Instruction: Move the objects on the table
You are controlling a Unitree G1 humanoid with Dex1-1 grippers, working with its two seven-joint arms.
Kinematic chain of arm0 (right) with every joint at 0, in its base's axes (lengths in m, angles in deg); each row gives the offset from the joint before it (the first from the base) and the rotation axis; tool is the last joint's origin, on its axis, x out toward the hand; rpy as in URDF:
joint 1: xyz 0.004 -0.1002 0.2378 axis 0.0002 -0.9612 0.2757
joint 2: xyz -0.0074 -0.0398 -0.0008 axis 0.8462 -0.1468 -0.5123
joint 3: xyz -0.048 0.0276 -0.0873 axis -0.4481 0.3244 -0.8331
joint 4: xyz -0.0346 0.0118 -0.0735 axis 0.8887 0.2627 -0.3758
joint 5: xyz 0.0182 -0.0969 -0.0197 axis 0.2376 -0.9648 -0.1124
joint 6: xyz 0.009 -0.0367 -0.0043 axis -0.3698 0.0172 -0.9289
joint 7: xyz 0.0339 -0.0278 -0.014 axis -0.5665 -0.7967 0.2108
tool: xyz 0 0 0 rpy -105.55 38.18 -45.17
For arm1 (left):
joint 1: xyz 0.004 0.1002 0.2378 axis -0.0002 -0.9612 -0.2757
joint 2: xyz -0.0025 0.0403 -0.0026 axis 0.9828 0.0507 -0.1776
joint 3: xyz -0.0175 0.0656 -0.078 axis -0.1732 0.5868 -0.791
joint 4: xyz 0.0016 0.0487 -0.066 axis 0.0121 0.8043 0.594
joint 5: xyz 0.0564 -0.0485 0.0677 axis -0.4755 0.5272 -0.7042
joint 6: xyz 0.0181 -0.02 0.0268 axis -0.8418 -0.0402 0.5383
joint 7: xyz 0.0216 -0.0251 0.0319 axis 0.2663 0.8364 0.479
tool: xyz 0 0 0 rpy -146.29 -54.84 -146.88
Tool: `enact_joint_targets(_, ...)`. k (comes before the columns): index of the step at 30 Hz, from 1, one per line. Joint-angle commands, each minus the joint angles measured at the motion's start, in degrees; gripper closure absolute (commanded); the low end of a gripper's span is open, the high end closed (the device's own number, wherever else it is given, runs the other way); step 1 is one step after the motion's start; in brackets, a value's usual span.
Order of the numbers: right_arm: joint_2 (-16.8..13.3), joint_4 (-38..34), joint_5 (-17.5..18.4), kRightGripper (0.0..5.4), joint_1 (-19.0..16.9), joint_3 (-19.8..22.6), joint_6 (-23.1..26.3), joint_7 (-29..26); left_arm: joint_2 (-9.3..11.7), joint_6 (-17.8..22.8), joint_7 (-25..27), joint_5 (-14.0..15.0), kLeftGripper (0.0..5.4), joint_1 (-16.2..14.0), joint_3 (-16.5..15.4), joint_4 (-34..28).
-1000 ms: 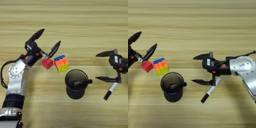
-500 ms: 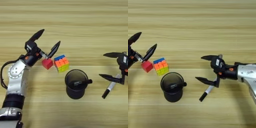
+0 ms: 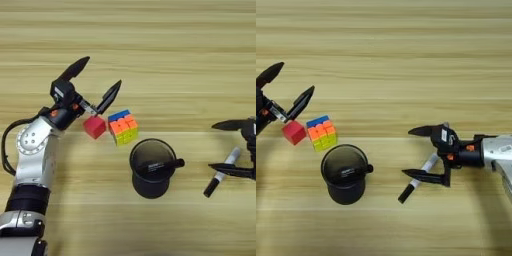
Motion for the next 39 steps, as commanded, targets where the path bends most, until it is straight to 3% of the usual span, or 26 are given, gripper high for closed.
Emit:
enact_joint_targets(1,-1.7,4.3,0.0,0.01,5.8,-1.2,-2.7,-6.3,0.3,-0.2,0.3,-0.4,0.0,0.6,0.1,-0.2)
enact_joint_targets(6,-2.4,9.3,-2.5,0.01,9.3,-4.3,-4.9,-12.2,0.2,-0.2,0.1,-0.4,0.0,0.1,0.3,-0.7)
enact_joint_targets(11,-2.9,11.3,-6.5,0.01,9.8,-8.0,-8.2,-15.4,0.1,-0.2,0.1,-0.4,0.0,0.1,0.4,-0.8)
enact_joint_targets(21,-2.1,17.4,-14.9,0.01,10.7,-11.4,-16.5,-12.2,0.2,-0.1,0.2,-0.3,0.0,-0.2,0.4,-1.2)
enact_joint_targets(26,-1.2,21.6,-18.3,0.83,11.7,-13.0,-18.7,-9.9,0.3,0.0,0.3,-0.2,0.0,-0.2,0.3,-1.3)
enact_joint_targets(39,0.2,26.4,-18.7,2.2,12.7,-14.2,-20.2,-7.7,0.5,0.2,0.5,-0.1,0.0,-0.4,0.2,-1.6)
